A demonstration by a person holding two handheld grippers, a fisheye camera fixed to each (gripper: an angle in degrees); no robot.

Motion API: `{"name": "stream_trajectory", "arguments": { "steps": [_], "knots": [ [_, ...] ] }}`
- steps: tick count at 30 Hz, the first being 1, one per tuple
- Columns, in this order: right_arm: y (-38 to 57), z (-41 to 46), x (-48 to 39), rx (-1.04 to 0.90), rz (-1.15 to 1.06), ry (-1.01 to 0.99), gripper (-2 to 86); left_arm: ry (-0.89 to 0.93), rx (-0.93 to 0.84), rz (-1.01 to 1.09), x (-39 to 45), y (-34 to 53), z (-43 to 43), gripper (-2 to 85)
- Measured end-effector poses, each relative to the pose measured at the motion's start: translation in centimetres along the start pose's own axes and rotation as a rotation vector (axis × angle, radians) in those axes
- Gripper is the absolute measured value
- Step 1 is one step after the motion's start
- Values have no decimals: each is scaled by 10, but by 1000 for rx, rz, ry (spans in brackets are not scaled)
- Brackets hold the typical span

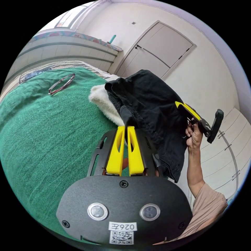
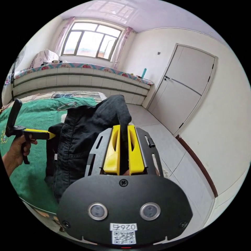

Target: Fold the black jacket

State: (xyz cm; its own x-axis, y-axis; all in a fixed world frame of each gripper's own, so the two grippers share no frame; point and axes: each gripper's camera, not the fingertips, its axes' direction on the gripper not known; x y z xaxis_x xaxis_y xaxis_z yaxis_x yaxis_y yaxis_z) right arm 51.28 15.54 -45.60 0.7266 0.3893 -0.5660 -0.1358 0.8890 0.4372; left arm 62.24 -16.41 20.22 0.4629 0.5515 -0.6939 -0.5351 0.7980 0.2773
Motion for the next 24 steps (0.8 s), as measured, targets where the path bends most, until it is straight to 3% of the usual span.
{"name": "stream_trajectory", "arguments": {
  "steps": [6, 12, 24],
  "knots": [
    [16, -105, -43, 179, -79, 95, 2, 15, 78, 54, 13, 33, -88, -3],
    [27, -216, -87, 352, -100, 7, 0, -3, 266, 109, 27, 90, -240, -3],
    [31, -389, -231, 573, -180, -528, -1, -325, 628, 191, 59, 307, -623, -3]
  ]
}}
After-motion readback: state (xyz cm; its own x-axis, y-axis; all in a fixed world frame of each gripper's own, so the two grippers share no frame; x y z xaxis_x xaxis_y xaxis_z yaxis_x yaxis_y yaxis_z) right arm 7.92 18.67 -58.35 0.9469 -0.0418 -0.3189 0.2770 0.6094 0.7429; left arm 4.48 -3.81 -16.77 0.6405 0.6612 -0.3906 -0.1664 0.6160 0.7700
